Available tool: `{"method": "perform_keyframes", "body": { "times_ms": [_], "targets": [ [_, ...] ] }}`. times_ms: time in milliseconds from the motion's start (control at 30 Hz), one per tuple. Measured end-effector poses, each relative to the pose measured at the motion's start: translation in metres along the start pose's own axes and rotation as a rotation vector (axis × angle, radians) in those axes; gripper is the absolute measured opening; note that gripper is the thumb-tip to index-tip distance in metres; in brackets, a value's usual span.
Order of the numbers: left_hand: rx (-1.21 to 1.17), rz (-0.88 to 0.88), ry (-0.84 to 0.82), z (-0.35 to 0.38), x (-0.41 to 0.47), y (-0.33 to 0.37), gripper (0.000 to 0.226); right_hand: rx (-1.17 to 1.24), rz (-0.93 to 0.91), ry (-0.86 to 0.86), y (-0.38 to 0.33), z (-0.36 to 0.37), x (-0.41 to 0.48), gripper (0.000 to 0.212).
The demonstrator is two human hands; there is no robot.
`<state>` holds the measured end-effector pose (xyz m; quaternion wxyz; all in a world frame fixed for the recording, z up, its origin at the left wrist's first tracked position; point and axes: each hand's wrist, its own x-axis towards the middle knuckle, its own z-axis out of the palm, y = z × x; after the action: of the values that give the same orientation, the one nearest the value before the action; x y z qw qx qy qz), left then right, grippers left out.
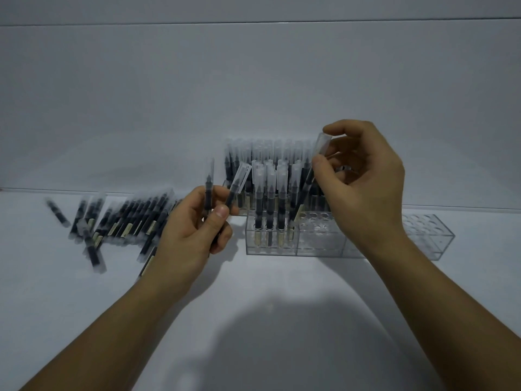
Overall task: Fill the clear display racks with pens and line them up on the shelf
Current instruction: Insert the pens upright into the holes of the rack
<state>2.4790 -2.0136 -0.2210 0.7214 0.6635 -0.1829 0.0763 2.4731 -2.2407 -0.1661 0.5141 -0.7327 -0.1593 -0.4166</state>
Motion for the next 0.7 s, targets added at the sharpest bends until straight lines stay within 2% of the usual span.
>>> {"method": "perform_keyframes", "body": {
  "times_ms": [200, 367, 500, 700],
  "targets": [
    [-0.008, 0.001, -0.014, 0.0, 0.0, 0.001, 0.018, -0.057, -0.033, -0.071, 0.002, 0.003, -0.002, 0.029],
    [-0.01, 0.01, -0.015, 0.002, -0.001, 0.003, 0.019, -0.088, -0.06, -0.125, 0.004, 0.006, -0.004, 0.038],
    [0.034, 0.011, 0.001, 0.003, -0.002, 0.005, 0.019, -0.184, -0.122, -0.182, 0.008, 0.006, -0.006, 0.025],
    [0.105, 0.007, 0.039, 0.004, -0.002, 0.006, 0.017, -0.313, -0.184, -0.219, 0.01, 0.007, -0.008, 0.022]
  ]
}}
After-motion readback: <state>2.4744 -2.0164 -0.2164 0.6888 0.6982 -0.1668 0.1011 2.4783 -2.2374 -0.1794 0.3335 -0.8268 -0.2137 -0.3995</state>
